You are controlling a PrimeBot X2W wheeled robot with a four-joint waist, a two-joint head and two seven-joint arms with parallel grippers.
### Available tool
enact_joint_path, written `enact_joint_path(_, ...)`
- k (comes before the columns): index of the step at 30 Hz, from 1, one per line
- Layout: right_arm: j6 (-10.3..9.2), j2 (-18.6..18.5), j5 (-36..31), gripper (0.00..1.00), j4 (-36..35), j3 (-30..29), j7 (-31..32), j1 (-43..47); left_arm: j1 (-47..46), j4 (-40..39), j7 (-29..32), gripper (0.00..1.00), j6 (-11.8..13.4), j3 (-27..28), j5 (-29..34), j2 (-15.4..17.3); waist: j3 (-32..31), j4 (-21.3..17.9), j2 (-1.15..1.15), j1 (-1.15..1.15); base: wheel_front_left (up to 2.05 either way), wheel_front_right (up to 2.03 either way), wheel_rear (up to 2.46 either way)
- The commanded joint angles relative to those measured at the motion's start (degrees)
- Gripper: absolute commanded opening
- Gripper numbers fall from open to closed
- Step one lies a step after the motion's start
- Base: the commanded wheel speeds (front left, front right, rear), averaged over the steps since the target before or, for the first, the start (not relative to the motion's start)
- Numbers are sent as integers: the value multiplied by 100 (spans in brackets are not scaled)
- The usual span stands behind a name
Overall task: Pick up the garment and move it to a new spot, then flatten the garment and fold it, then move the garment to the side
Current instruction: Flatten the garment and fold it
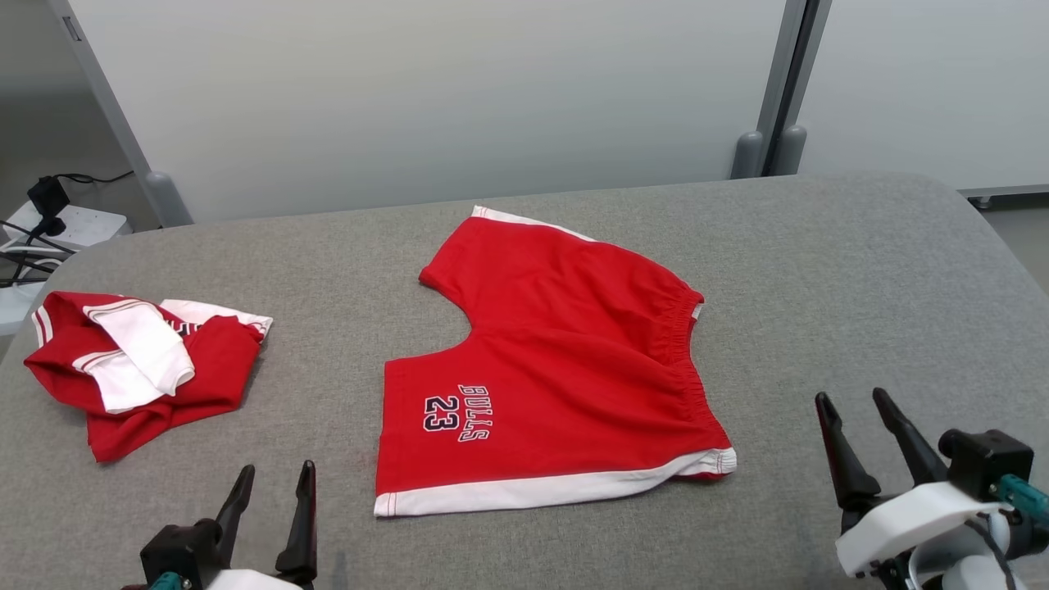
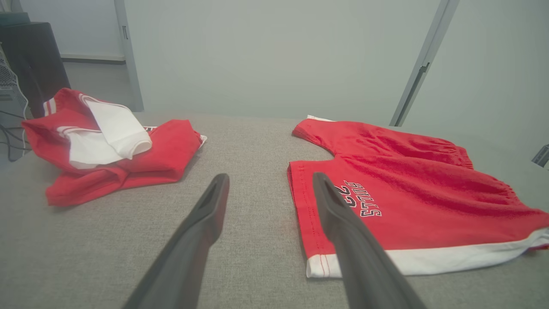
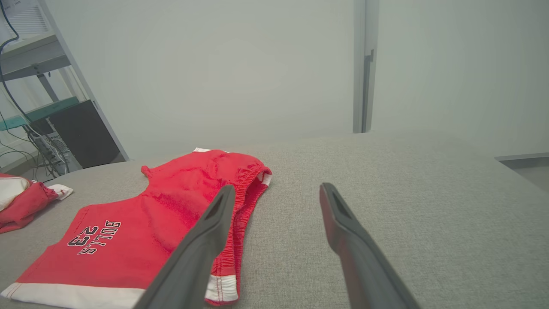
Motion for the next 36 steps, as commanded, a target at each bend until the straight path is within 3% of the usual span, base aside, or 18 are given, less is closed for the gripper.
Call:
enact_joint_path(1,25,-61,-117,100,-170,56,-77,-1,-67,-183,-75,100,72,130,7,36,-19,0,0,0,0,0,0)
enact_joint_path(18,25,84,-477,100,-185,123,-77,322,216,-289,-75,100,453,-114,156,34,-15,33,0,0,0,0,0)
enact_joint_path(36,25,50,-362,100,208,350,-78,217,166,-285,-75,100,398,-302,194,34,103,164,0,0,0,0,0)
